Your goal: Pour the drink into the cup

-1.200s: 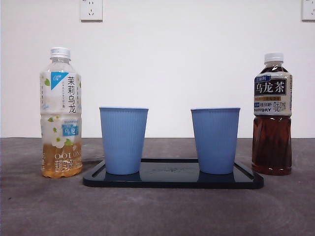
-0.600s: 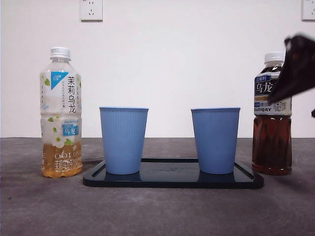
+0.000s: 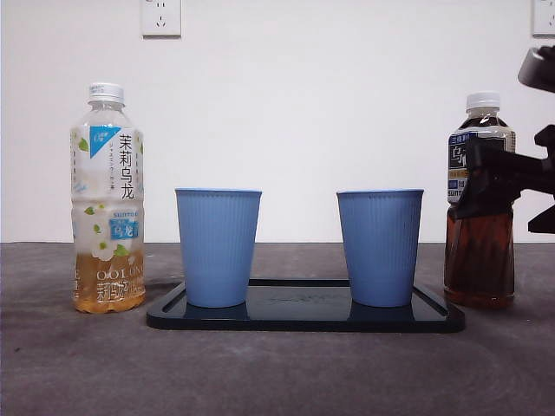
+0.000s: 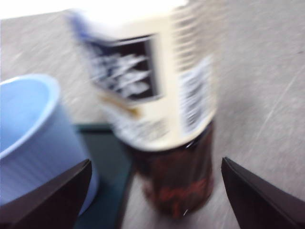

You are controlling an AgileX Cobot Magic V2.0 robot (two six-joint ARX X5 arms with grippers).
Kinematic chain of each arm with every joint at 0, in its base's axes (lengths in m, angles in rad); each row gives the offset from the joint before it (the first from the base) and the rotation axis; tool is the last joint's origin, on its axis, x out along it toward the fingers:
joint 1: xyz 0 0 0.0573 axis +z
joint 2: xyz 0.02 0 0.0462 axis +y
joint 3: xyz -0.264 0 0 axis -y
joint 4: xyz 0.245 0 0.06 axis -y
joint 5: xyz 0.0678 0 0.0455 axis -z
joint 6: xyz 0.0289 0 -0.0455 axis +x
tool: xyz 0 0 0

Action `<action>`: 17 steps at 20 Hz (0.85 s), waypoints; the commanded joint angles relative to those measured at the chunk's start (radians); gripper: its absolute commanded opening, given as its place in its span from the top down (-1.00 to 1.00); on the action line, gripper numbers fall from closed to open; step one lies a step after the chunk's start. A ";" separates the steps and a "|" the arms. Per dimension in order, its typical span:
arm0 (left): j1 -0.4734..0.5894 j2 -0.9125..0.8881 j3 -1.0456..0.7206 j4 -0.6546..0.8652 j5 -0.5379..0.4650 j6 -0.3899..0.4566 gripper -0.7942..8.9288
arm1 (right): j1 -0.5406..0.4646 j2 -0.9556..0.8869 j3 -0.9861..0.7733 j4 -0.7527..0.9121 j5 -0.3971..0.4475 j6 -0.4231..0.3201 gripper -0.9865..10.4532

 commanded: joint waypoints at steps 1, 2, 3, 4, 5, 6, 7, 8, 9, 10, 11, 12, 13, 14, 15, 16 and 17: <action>-0.002 0.003 0.022 0.011 0.004 0.016 -0.03 | -0.018 0.074 0.002 0.087 -0.032 -0.010 0.07; -0.002 0.003 0.022 0.011 0.004 0.016 -0.03 | -0.023 0.105 0.003 0.119 -0.038 -0.012 0.07; -0.002 0.003 0.022 0.011 0.004 0.016 -0.03 | -0.027 0.132 0.003 0.144 -0.038 -0.013 0.07; -0.002 0.003 0.022 0.011 0.004 0.016 -0.03 | -0.032 0.160 0.003 0.176 -0.039 -0.012 0.07; -0.002 0.003 0.022 0.011 0.004 0.016 -0.03 | -0.037 0.187 0.003 0.211 -0.039 -0.013 0.07; -0.002 0.003 0.022 0.011 0.004 0.016 -0.03 | -0.042 0.213 0.003 0.250 -0.040 -0.012 0.07; -0.002 0.003 0.022 0.011 0.004 0.016 -0.03 | -0.045 0.237 0.003 0.289 -0.044 -0.012 0.07; -0.002 0.003 0.022 0.011 0.004 0.016 -0.03 | -0.048 0.257 0.005 0.319 -0.044 -0.012 0.07; -0.002 0.003 0.022 0.011 0.004 0.016 -0.03 | -0.051 0.278 0.011 0.337 -0.044 -0.013 0.07; -0.002 0.003 0.022 0.011 0.004 0.016 -0.03 | -0.052 0.296 0.019 0.343 -0.043 -0.019 0.07; -0.002 0.003 0.022 0.011 0.004 0.016 -0.03 | -0.052 0.314 0.031 0.348 -0.044 -0.033 0.07; -0.002 0.003 0.022 0.011 0.004 0.016 -0.03 | -0.052 0.330 0.044 0.356 -0.044 -0.042 0.07; -0.002 0.003 0.022 0.011 0.004 0.016 -0.03 | -0.051 0.348 0.055 0.374 -0.045 -0.043 0.07; -0.002 0.003 0.022 0.011 0.004 0.016 -0.03 | -0.051 0.363 0.062 0.396 -0.045 -0.043 0.07; -0.002 0.003 0.022 0.011 0.004 0.016 -0.03 | -0.052 0.369 0.066 0.403 -0.040 -0.043 0.09; -0.002 0.003 0.022 0.011 0.004 0.016 -0.03 | -0.052 0.370 0.068 0.402 -0.037 -0.043 0.16; -0.002 0.003 0.022 0.011 0.004 0.016 -0.03 | -0.052 0.370 0.068 0.403 -0.037 -0.043 0.23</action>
